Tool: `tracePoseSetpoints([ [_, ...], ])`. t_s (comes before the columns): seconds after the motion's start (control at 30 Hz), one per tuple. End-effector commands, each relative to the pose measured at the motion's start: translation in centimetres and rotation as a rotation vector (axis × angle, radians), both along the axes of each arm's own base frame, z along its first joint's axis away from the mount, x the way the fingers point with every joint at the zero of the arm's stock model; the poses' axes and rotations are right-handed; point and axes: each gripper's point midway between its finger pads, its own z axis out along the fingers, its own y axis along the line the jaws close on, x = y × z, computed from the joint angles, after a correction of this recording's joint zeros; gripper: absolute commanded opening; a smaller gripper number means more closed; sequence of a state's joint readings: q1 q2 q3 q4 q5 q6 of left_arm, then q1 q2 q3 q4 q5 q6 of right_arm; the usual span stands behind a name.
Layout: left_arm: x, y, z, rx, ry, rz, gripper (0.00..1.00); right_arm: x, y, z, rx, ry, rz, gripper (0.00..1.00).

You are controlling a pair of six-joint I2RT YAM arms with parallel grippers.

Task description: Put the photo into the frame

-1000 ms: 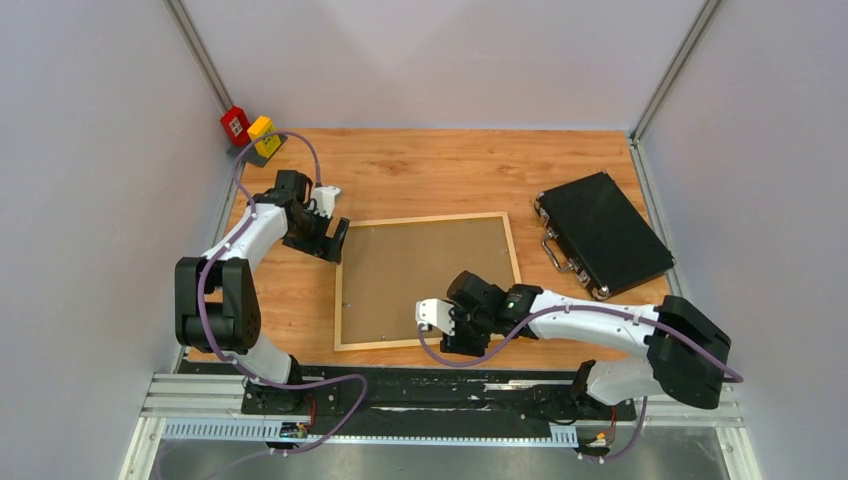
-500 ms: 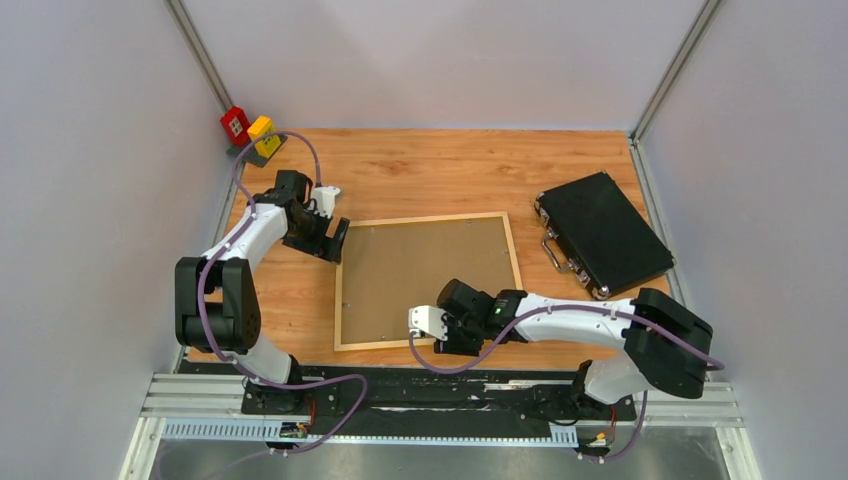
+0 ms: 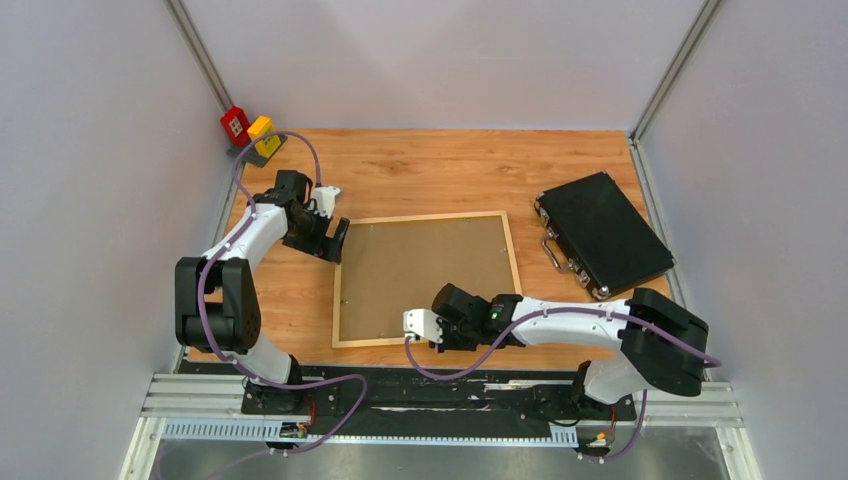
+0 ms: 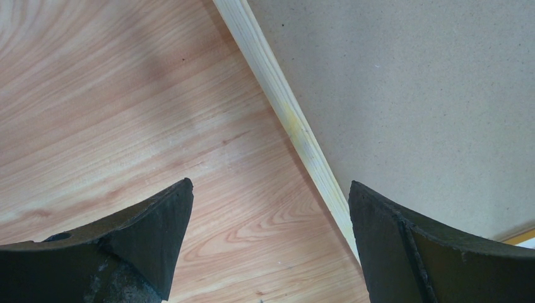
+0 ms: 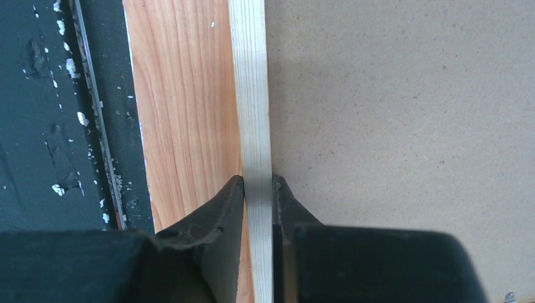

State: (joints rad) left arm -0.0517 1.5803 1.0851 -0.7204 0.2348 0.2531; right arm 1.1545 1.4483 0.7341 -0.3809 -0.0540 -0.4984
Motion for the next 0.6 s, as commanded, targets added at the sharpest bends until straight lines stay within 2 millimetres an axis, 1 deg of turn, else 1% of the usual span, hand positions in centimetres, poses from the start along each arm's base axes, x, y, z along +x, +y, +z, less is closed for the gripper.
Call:
tracePoseSetpoints([
  [0.0, 0.3, -0.1, 0.7, -0.008, -0.035, -0.029, 1.0, -0.1, -0.1, -0.2, -0.005, 0.016, -0.016, 0.08],
  [0.07, 0.3, -0.1, 1.2, -0.007, -0.048, -0.038, 1.0, 0.0, 0.3, 0.4, 0.0, 0.015, -0.011, 0.01],
  [0.17, 0.2, -0.2, 2.4, -0.009, -0.087, -0.063, 1.0, 0.1, 1.0, 2.1, 0.031, 0.017, 0.004, 0.0],
  [0.2, -0.1, -0.3, 3.2, -0.01, -0.103, -0.083, 1.0, 0.2, 1.3, 2.9, 0.048, 0.02, 0.01, 0.0],
  [0.23, -0.3, -0.7, 4.4, -0.031, -0.135, -0.109, 1.0, 0.3, 1.6, 3.7, 0.066, 0.026, 0.013, 0.0],
  [0.27, -0.7, -0.9, 5.2, -0.044, -0.138, -0.117, 1.0, 0.4, 1.9, 4.5, 0.083, 0.035, 0.013, 0.0],
  [0.3, -1.0, -1.4, 6.6, -0.067, -0.179, -0.138, 1.0, 0.7, 2.2, 5.2, 0.097, 0.042, 0.013, 0.0],
  [0.33, -1.3, -1.6, 7.6, -0.078, -0.191, -0.152, 1.0, 0.8, 2.5, 5.9, 0.11, 0.049, 0.015, 0.0],
  [0.37, -1.7, -2.0, 9.3, -0.093, -0.246, -0.175, 1.0, 1.0, 2.8, 6.5, 0.12, 0.05, 0.016, 0.0],
  [0.4, -2.1, -2.1, 10.3, -0.097, -0.267, -0.187, 1.0, 1.3, 3.1, 7.2, 0.133, 0.046, 0.015, 0.0],
  [0.43, -2.7, -2.5, 11.9, -0.108, -0.323, -0.226, 1.0, 1.6, 3.3, 7.5, 0.135, 0.049, 0.012, 0.0],
  [0.47, -3.4, -3.0, 12.7, -0.123, -0.341, -0.253, 1.0, 1.9, 3.5, 7.9, 0.143, 0.051, 0.008, 0.0],
  [0.5, -4.1, -3.2, 14.2, -0.116, -0.4, -0.293, 1.0, 2.0, 3.7, 8.2, 0.15, 0.061, 0.005, 0.0],
  [0.53, -5.0, -3.7, 14.6, -0.119, -0.41, -0.329, 1.0, 2.2, 3.8, 8.6, 0.158, 0.069, 0.001, 0.0],
  [0.57, -5.9, -3.8, 15.8, -0.103, -0.464, -0.366, 1.0, 2.4, 4.0, 9.1, 0.167, 0.076, -0.005, 0.0],
])
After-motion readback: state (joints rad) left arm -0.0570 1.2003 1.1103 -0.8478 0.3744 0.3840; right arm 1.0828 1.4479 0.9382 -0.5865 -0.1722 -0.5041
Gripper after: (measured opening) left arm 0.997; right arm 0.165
